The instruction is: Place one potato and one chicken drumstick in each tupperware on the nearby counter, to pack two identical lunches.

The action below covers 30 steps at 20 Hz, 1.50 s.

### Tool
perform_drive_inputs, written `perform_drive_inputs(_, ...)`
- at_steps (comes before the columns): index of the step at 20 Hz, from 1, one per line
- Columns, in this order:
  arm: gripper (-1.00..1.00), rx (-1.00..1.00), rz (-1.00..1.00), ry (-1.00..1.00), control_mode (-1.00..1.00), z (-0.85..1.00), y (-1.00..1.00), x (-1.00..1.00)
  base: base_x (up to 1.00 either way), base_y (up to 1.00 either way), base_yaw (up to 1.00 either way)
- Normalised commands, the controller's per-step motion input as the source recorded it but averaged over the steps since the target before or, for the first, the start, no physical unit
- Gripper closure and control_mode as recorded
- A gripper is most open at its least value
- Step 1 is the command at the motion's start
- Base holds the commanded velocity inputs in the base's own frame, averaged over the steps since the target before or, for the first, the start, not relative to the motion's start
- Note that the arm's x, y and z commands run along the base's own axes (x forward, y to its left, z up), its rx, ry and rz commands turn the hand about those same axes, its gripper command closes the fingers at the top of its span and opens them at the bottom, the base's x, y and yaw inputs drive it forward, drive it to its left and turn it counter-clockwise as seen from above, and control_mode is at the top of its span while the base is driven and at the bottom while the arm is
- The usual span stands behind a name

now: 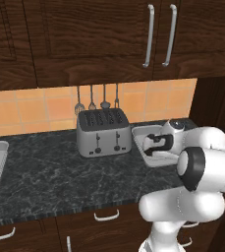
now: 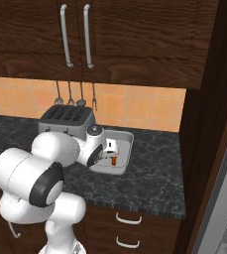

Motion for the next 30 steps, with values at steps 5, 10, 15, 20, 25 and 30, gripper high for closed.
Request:
perform_drive_inputs(5, -1.00, 0.00, 0.00, 0.00, -1.00, 0.21, -0.09, 0.08, 0.00, 0.00, 0.00)
perform_drive_inputs(10, -1.00, -0.01, 0.00, -0.06, -1.00, 0.71, 0.01, -0.22, 0.00, 0.00, 0.00)
perform_drive_inputs(15, -1.00, -0.07, -0.06, -0.17, -1.00, 0.72, 0.20, -0.65, 0.00, 0.00, 0.00)
perform_drive_inputs(20, -1.00, -0.02, -0.17, -0.28, -1.00, 0.61, 0.37, -0.83, 0.00, 0.00, 0.00)
perform_drive_inputs(25, -1.00, 0.13, -0.15, -0.13, -1.00, 0.33, 0.06, -1.00, 0.00, 0.00, 0.00)
perform_drive_inputs(30, -1.00, 0.01, -0.02, -0.16, -1.00, 0.29, 0.10, -0.92, 0.00, 0.00, 0.00)
